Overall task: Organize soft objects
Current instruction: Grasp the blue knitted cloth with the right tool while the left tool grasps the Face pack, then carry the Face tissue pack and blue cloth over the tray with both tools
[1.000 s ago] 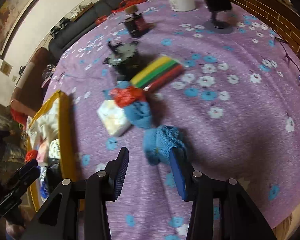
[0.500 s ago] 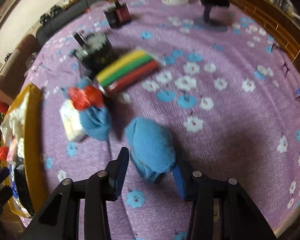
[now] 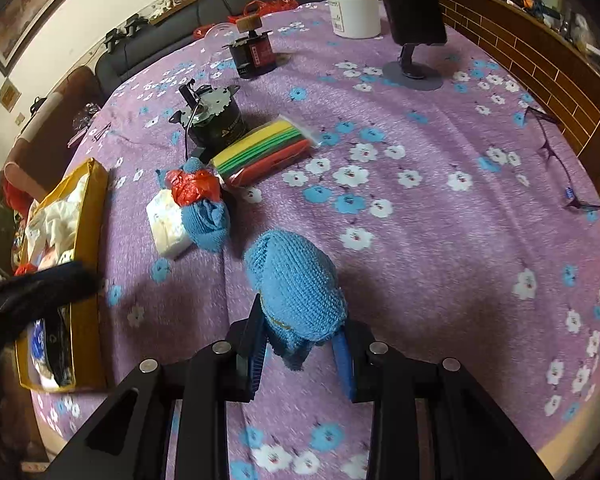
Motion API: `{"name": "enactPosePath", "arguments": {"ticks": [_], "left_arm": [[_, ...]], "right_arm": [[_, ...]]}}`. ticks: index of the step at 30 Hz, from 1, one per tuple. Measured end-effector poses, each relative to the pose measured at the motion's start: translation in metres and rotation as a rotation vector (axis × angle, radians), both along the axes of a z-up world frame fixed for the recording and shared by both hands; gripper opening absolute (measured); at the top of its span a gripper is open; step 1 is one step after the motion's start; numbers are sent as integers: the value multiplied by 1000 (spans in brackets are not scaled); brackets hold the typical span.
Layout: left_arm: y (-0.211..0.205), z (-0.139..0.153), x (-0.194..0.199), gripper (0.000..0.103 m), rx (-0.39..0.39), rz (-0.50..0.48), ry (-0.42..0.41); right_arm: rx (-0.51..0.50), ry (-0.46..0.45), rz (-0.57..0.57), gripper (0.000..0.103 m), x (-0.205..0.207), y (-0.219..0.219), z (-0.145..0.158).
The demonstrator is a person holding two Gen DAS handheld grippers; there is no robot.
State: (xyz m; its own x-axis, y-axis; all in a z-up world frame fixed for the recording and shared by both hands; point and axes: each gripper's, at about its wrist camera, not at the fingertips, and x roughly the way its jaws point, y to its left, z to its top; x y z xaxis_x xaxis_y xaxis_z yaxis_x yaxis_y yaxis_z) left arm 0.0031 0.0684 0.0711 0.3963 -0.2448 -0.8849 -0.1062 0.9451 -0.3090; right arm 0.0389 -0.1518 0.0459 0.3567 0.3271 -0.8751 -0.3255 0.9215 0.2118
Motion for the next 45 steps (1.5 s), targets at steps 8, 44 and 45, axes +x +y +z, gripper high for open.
{"name": "enactPosePath", "arguments": {"ticks": [8,44,45], "left_arm": [[-8,-42,60,66,-83,152,103],[-33,-5,-19,44,273,-32,-139],[-33,-3,-18,44,280,-35,-149]], "right_arm": [[-9,-20,-1,32,-10,-36,5],[26,-43,112,33,-26,20,15],[27,-46,116,33,-27,23,16]]}}
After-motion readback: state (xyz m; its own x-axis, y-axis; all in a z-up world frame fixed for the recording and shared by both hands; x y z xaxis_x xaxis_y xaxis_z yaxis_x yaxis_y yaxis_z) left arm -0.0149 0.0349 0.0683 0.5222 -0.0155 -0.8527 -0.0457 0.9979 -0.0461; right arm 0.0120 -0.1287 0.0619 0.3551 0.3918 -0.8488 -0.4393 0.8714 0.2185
